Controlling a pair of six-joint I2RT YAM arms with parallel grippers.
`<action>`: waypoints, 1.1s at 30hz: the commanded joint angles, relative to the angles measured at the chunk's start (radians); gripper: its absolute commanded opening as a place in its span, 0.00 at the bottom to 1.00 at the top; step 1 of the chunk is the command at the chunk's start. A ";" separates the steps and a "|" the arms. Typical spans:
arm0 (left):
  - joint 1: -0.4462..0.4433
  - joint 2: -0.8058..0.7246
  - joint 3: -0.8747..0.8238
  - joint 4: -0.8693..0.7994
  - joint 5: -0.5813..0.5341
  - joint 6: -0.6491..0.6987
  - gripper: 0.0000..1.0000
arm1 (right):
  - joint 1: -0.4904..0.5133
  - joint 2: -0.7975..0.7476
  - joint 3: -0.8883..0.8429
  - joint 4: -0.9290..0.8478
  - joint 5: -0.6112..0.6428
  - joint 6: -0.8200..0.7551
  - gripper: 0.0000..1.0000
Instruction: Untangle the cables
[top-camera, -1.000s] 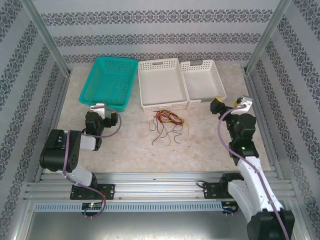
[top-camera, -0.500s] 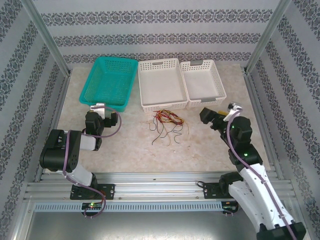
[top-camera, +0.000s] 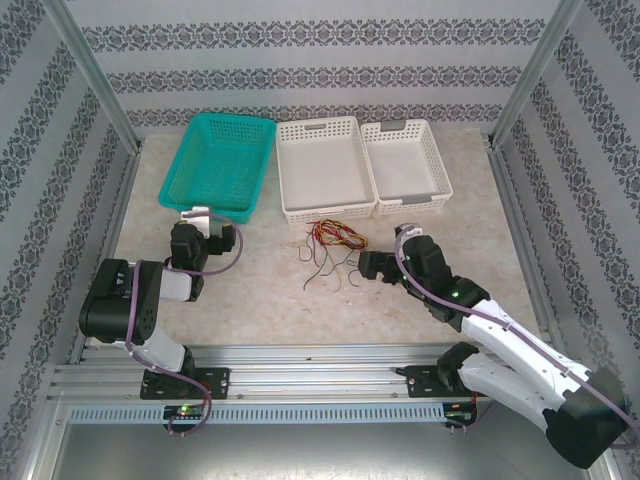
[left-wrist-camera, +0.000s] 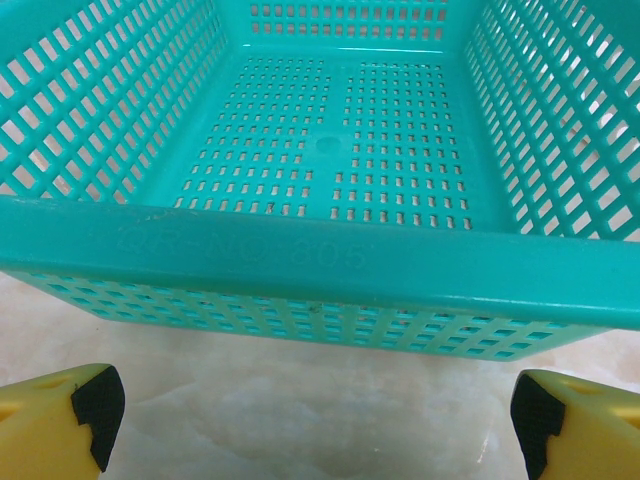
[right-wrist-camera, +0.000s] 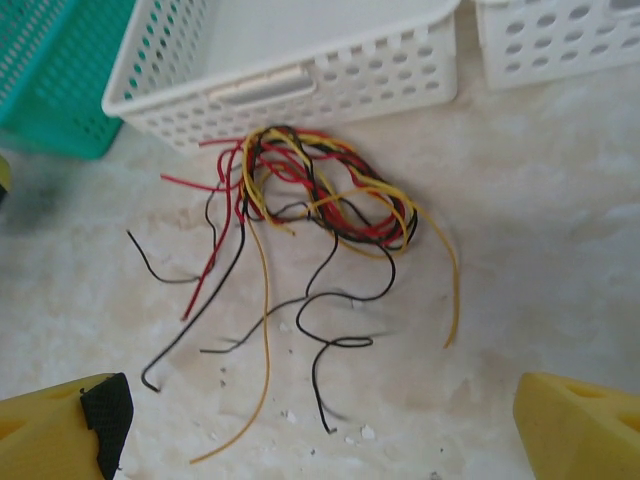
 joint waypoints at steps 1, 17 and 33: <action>0.010 -0.009 0.006 0.008 0.003 0.003 1.00 | 0.025 0.018 -0.013 0.007 0.060 0.021 0.98; 0.008 -0.551 0.060 -0.530 -0.170 -0.327 1.00 | 0.027 0.168 0.045 0.021 0.044 -0.003 0.98; -0.003 -0.779 0.110 -0.996 0.177 -0.793 1.00 | -0.056 0.495 0.204 0.039 -0.102 0.105 0.84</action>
